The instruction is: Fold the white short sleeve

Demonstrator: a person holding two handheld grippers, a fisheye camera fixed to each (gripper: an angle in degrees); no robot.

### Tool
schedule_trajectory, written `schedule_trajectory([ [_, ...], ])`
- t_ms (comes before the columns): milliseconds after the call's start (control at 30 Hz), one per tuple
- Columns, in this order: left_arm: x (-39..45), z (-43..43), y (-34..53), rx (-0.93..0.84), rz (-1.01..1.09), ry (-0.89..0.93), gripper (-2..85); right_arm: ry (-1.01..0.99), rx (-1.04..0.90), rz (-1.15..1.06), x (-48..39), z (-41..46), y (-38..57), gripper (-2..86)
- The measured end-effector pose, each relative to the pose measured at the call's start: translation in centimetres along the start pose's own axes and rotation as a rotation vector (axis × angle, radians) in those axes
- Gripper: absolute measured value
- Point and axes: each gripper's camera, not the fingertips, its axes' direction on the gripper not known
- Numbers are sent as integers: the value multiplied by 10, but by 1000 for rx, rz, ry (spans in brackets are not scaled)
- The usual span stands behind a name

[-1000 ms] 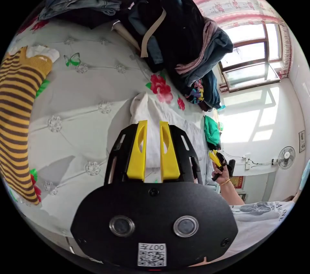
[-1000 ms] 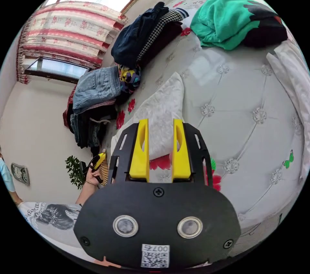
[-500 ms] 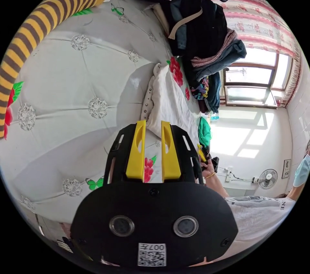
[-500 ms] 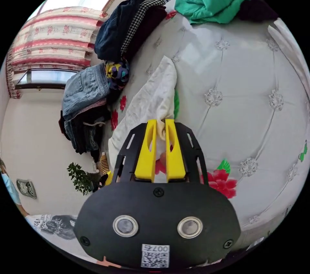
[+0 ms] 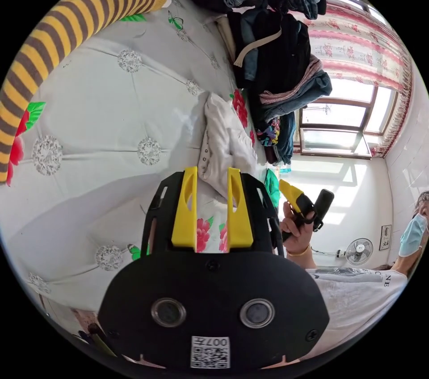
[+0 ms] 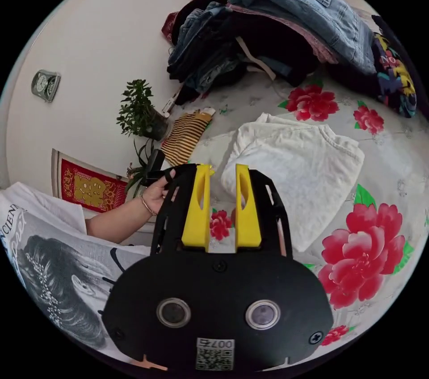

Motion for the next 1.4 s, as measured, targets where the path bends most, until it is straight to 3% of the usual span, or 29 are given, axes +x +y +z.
schedule_trajectory([
  [200, -17, 23, 3, -84, 24, 36, 126, 118, 29, 256, 68, -17, 30, 71],
  [400, -10, 70, -6, -180, 112, 28, 109, 53, -2, 492, 126, 0, 46, 67],
  [500, -6, 85, -7, -232, 134, 34, 60, 10, 24, 517, 133, 7, 39, 43],
  [667, 29, 101, 1, -225, 193, 63, 54, -49, 72, 466, 131, -9, 24, 16],
  [800, 90, 146, 8, -270, 297, 124, 52, -69, 165, 418, 132, -74, 15, 7],
  [1167, 357, 390, 69, -464, 720, 463, 58, 438, 641, 311, 74, -387, 78, 17],
  [1300, 378, 460, 120, -545, 850, 265, 62, 714, 732, 616, 104, -444, 128, 35],
  [1400, 323, 456, 152, -562, 929, 100, 79, 698, 731, 719, 129, -419, 169, 43],
])
